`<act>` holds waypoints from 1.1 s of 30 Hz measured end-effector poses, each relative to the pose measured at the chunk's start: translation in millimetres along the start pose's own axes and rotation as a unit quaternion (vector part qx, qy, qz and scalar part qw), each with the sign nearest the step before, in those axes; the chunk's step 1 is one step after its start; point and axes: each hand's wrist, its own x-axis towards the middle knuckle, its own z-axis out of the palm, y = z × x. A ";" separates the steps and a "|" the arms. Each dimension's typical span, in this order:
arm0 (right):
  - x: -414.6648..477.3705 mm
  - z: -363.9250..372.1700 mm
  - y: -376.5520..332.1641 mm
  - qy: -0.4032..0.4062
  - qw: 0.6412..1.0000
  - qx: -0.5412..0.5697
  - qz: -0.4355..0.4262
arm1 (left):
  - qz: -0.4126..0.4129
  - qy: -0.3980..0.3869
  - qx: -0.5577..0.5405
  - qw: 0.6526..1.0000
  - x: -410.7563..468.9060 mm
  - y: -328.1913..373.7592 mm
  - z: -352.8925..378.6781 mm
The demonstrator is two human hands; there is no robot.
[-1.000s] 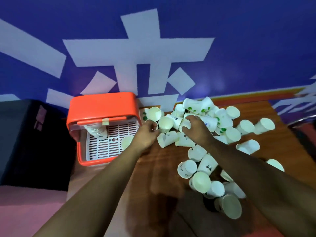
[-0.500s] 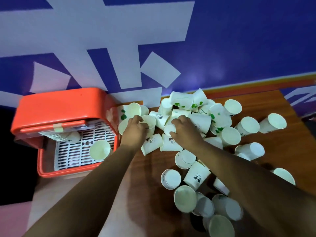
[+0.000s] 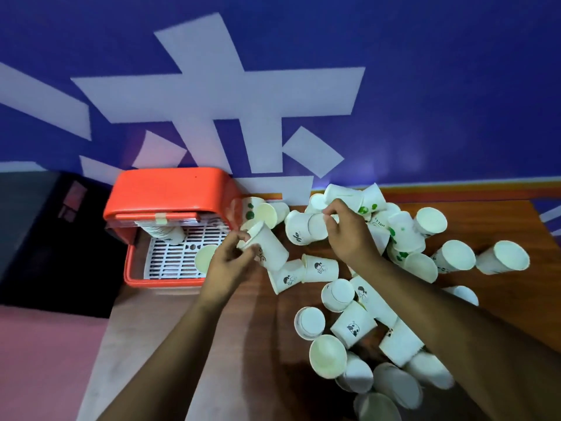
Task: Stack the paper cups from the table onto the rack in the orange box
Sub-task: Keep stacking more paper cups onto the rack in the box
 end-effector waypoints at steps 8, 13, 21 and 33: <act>-48.3 20.5 -69.7 -0.171 0.934 0.299 0.092 | -0.080 0.027 -0.199 0.976 -48.5 10.7 -29.8; -59.9 47.2 -99.2 -0.198 0.891 0.374 0.166 | -0.072 0.019 -0.195 0.978 -64.9 9.8 -61.6; -65.1 102.7 -127.4 -0.244 0.840 0.402 0.272 | -0.094 -0.052 -0.178 0.978 -57.9 -1.2 -129.2; -48.0 160.1 -144.9 -0.074 0.962 0.206 0.162 | -0.082 -0.015 -0.113 0.990 -19.8 -29.3 -226.5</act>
